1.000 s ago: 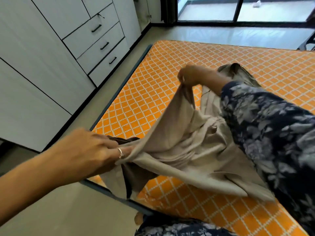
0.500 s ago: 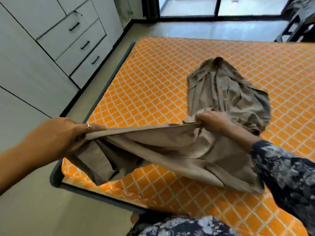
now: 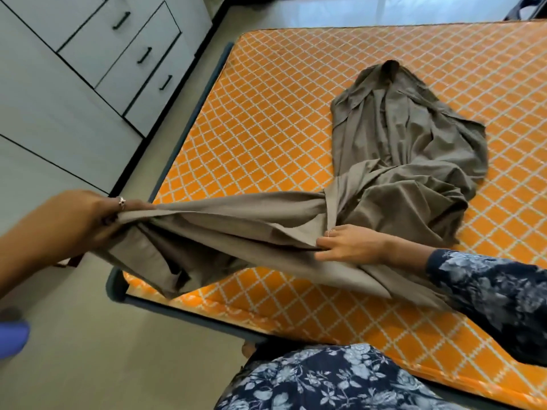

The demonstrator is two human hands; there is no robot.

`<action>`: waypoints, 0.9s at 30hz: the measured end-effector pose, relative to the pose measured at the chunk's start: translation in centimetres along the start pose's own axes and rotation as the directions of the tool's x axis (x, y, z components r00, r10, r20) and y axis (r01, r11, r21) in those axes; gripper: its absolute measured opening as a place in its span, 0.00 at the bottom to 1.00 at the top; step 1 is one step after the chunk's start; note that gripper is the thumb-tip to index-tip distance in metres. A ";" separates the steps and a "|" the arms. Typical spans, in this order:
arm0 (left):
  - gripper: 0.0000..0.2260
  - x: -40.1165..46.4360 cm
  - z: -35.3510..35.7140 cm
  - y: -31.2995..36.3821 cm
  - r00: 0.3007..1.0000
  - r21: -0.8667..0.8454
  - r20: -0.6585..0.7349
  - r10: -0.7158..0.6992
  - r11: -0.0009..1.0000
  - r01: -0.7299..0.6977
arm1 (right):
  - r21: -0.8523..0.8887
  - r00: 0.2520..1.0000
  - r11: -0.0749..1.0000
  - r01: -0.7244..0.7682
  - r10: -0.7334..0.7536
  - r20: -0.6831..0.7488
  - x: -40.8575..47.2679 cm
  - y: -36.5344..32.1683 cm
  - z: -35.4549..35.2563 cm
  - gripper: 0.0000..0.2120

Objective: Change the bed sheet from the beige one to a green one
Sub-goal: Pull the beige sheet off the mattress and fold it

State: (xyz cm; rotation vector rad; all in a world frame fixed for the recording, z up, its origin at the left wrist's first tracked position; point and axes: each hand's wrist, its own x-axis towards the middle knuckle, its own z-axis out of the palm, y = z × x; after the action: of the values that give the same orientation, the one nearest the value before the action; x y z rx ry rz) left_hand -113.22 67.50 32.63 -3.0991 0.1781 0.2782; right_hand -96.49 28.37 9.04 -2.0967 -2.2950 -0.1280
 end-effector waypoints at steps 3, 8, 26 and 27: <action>0.23 0.3 -0.3 1.4 0.997 0.064 -0.050 0.066 0.996 -0.063 | 0.051 0.931 0.983 -0.177 0.150 0.334 2.3 0.6 -0.9 0.11; 0.27 0.2 -0.7 2.4 0.995 -0.013 -0.019 0.098 0.995 -0.099 | 0.074 0.676 0.740 -0.669 0.564 0.474 4.5 4.7 -3.7 0.11; 0.28 -0.3 0.4 2.8 0.986 -0.029 -0.069 0.151 0.988 -0.153 | 0.282 0.681 0.647 -0.708 0.521 0.515 4.2 -3.1 4.5 0.17; 0.29 -0.4 0.4 2.8 0.985 -0.027 -0.081 0.152 0.988 -0.155 | 0.291 0.679 0.641 -0.710 0.514 0.525 4.3 -3.0 4.8 0.17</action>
State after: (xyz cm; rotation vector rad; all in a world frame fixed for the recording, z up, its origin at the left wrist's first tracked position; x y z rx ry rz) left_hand -113.99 64.75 32.29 -3.1358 0.4196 0.1643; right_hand -99.69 32.76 4.51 -2.6149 -1.3176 0.8697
